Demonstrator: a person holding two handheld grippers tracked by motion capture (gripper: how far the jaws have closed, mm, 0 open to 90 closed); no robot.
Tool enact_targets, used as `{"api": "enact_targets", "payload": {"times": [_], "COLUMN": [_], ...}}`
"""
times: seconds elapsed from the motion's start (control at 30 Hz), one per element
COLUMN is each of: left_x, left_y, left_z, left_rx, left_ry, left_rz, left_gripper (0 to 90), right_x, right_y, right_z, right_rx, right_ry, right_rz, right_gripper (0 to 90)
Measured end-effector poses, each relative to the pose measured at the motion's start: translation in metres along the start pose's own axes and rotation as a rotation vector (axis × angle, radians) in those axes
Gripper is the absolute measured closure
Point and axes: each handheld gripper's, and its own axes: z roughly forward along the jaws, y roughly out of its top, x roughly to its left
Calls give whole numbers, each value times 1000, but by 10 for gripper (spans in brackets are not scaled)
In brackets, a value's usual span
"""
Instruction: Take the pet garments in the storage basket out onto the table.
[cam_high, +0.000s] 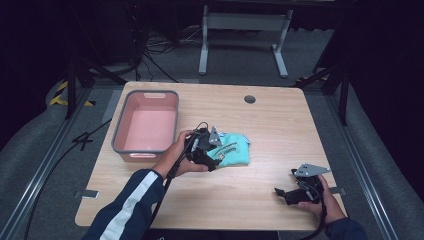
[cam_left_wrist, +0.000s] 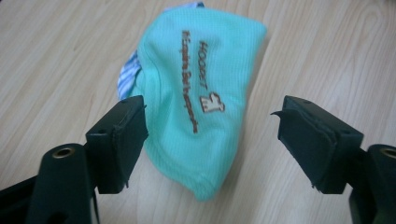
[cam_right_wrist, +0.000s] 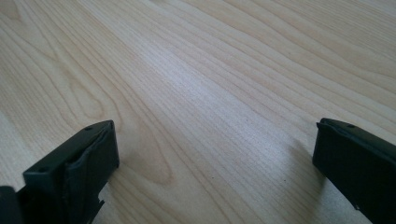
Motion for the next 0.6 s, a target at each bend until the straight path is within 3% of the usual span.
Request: {"api": "enact_targets", "payload": {"times": [0.37,0.6], "left_x": [-13,-20], "left_y": [-30,-51], "left_z": [-12,-19], "left_rx": [11,23], "left_ry": [14,24], "left_rz": [76,88], "left_gripper": [226,232], "right_x": [0,0], "right_y": [0,0], "right_z": [0,0], "right_rx": [0,0], "right_ry": [0,0], "right_rz": [0,0], "right_gripper": [5,5]}}
